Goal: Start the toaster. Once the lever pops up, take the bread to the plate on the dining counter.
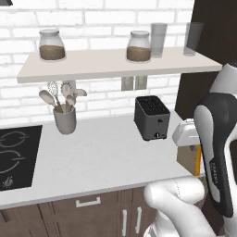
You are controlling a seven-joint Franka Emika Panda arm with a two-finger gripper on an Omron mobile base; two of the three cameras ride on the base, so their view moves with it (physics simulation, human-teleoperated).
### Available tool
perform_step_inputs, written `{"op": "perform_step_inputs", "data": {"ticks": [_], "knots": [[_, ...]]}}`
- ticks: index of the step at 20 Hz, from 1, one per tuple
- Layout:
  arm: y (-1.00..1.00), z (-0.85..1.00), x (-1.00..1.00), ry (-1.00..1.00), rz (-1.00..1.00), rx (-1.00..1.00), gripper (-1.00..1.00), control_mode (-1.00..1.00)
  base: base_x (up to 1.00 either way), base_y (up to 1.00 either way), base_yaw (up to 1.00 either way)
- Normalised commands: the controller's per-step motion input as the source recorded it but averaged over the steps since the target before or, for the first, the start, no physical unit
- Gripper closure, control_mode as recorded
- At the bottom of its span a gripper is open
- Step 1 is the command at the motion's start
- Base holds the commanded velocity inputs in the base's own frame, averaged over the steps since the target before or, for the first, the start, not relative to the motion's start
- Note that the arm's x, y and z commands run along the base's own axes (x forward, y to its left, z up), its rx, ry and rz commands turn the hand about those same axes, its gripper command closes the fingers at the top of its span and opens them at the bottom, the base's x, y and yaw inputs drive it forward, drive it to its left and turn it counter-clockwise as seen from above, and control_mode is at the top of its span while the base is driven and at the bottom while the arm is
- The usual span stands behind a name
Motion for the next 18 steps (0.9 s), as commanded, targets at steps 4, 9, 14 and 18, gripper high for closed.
{"op": "perform_step_inputs", "data": {"ticks": [4, 9, 14, 18], "knots": [[0.00, 0.00, 0.01, 0.00, 0.02, 0.03, 1.00, -1.00, 0.00, 0.00, 0.00], [0.00, 0.00, 0.18, -0.03, 0.00, 0.00, 1.00, -1.00, 0.00, 0.00, 0.00], [0.00, -0.06, 0.24, -0.14, 0.00, 0.00, 1.00, -1.00, 0.00, 0.00, 0.00], [0.00, -0.14, 0.17, -0.15, -0.02, 0.00, 1.00, -1.00, 0.00, 0.00, 0.00]]}}
